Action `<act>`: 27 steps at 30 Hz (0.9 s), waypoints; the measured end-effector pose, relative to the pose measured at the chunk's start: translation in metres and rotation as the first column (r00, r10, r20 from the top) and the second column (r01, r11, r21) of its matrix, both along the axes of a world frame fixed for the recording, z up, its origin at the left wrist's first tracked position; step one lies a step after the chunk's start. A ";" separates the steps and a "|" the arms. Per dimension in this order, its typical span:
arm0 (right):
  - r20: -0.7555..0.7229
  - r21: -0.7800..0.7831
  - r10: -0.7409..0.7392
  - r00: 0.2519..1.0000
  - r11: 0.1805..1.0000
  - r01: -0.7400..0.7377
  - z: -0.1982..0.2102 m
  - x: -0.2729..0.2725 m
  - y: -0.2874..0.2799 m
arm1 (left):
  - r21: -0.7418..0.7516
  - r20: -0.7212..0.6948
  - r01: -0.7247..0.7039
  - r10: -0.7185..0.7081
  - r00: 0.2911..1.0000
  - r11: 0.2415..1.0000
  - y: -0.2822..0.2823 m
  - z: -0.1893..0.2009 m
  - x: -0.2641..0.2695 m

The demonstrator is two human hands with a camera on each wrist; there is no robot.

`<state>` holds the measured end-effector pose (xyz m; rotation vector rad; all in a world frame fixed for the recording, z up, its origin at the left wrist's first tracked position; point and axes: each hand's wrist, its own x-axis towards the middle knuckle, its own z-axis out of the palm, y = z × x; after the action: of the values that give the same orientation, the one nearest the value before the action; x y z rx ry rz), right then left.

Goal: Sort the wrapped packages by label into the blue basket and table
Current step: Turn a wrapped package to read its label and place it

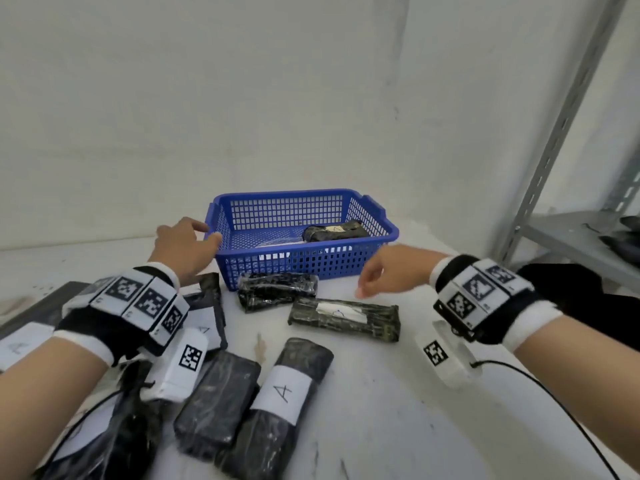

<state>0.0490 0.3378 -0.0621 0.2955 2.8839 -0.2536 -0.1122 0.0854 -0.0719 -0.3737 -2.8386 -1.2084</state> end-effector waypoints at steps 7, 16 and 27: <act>-0.006 -0.127 -0.076 0.997 0.989 0.075 -0.029 0.019 0.003 | 0.195 0.029 0.078 -0.085 0.996 0.978 -0.015 0.012 0.026; -0.280 -0.581 -0.166 0.946 0.813 -0.029 0.026 0.026 -0.008 | 0.208 0.039 0.328 -0.343 0.938 0.921 -0.036 0.028 0.057; -0.698 -0.659 -0.175 0.694 0.535 -0.528 0.109 0.003 -0.091 | 0.724 -0.196 0.365 -0.332 0.923 0.586 -0.063 0.093 0.096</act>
<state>0.0518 0.2464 0.0467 -0.4275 2.9176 -2.0413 -0.0164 0.0227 0.0214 -0.8962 -1.9689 -2.2594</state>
